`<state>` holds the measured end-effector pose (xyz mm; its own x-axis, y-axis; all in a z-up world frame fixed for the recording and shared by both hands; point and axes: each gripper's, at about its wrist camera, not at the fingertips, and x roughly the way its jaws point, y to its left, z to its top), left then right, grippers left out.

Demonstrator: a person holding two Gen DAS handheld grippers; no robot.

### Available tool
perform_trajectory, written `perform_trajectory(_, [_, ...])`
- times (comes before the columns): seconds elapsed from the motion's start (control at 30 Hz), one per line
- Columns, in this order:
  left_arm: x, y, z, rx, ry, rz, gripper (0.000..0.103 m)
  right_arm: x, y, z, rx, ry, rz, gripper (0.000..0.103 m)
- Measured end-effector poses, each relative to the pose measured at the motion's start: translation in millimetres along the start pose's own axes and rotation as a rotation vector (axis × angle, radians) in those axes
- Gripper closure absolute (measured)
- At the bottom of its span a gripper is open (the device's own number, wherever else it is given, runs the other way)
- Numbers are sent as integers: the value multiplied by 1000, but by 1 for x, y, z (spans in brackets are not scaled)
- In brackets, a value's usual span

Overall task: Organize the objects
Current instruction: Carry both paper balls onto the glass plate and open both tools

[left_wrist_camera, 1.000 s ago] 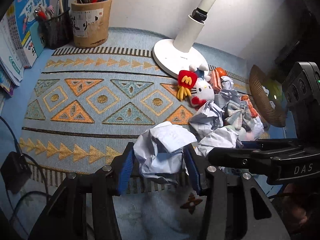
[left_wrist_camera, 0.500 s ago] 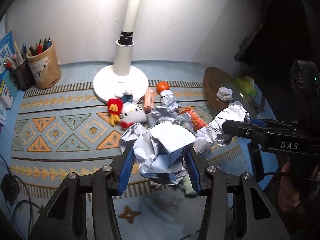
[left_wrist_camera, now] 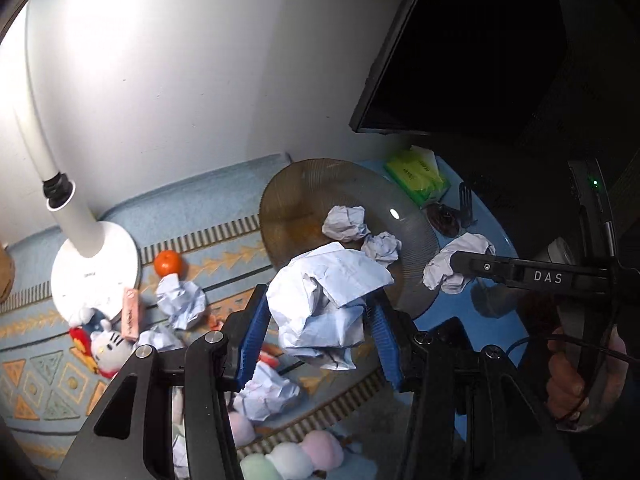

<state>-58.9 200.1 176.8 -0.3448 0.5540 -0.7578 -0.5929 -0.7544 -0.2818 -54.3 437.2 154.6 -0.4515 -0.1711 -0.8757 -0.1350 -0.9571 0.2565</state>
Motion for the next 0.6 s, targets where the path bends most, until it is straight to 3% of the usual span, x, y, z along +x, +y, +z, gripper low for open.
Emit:
perform_trajectory(0.17, [29, -24, 21, 50, 26, 7, 56, 11, -23, 13, 35, 24, 19, 46])
perform_trajectory(0.23, [36, -31, 29, 52, 31, 8, 47, 16, -24, 17, 34, 35, 34, 40])
perform_trajectory(0.3, [41, -33, 36, 36, 41, -5, 22, 22, -25, 23, 43, 47, 57, 28])
perform_trajectory(0.33, [42, -34, 38, 27, 34, -2, 17, 24, -26, 26, 49, 48, 78, 27])
perform_trajectory(0.6, [39, -18, 27, -33, 53, 13, 16, 35, -32, 39, 61, 59, 91, 27])
